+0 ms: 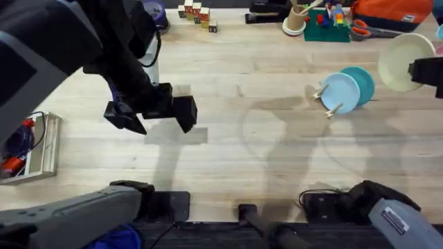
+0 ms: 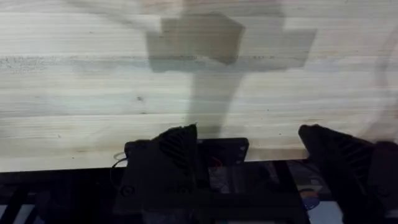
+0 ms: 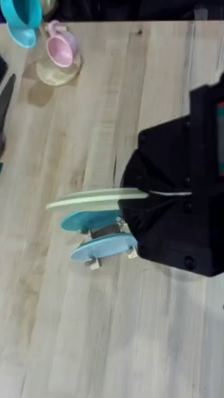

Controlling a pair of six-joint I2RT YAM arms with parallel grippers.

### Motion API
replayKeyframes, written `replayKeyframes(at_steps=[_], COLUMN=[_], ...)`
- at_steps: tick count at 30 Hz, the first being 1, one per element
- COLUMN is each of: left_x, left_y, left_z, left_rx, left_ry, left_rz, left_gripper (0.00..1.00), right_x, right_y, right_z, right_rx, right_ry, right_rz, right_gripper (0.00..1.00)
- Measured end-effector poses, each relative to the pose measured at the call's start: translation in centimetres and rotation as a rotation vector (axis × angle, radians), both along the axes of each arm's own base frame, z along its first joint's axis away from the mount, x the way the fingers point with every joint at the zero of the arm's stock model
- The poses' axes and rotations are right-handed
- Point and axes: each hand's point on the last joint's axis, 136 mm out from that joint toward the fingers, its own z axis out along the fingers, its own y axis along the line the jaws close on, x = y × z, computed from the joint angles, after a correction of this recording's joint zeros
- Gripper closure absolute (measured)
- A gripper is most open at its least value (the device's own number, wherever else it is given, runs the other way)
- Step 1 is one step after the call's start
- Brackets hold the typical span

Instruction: Pick up the plates from the table one by one and place each into a slot on the dish rack.

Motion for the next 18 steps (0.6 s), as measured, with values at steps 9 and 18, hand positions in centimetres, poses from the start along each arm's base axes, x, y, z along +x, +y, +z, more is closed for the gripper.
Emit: replayKeyframes(at_steps=[9,18], left_x=[0.0,0.0], left_y=[0.0,0.0], left_z=[0.0,0.0], left_rx=[0.0,0.0], left_ry=[0.0,0.0], left_rz=[0.0,0.0], left_gripper=[0.005,0.006], right_x=[0.57,0.97], right_y=[-0.3,0.34], right_z=[-0.31,-0.91], right_rx=[-0.038,-0.005], right_ry=[0.012,0.028], right_rz=[0.038,0.081], right_gripper=[0.971,0.971])
